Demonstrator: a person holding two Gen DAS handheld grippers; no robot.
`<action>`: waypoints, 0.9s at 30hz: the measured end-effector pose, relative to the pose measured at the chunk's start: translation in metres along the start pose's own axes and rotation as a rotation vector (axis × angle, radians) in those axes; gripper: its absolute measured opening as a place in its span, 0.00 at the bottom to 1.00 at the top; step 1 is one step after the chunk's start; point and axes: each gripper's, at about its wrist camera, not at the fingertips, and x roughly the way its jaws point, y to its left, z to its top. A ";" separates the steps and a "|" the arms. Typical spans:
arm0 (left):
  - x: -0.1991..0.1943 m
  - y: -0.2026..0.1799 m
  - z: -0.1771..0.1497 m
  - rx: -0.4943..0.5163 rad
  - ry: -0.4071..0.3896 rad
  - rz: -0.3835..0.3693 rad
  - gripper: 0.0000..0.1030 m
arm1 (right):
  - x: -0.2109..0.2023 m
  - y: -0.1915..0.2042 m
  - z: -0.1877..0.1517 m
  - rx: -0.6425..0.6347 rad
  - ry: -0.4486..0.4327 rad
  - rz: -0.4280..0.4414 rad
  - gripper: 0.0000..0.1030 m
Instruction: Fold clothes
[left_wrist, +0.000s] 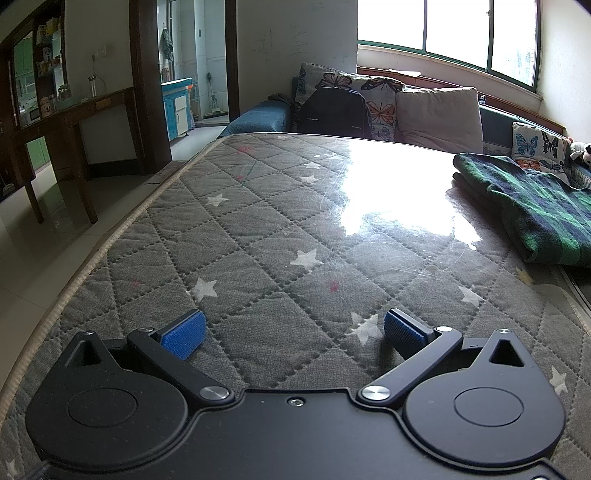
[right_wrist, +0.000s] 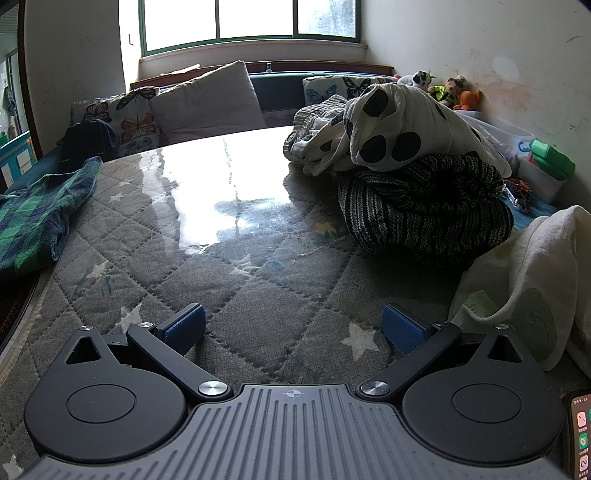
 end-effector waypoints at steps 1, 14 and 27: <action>0.000 0.000 0.000 0.000 0.000 0.000 1.00 | 0.000 0.000 0.000 0.000 0.000 0.000 1.00; 0.000 0.000 0.000 0.000 0.000 0.000 1.00 | 0.000 0.000 0.000 0.000 0.000 0.000 1.00; 0.000 0.000 0.000 0.000 0.000 0.000 1.00 | 0.000 0.001 0.000 0.000 0.000 0.000 1.00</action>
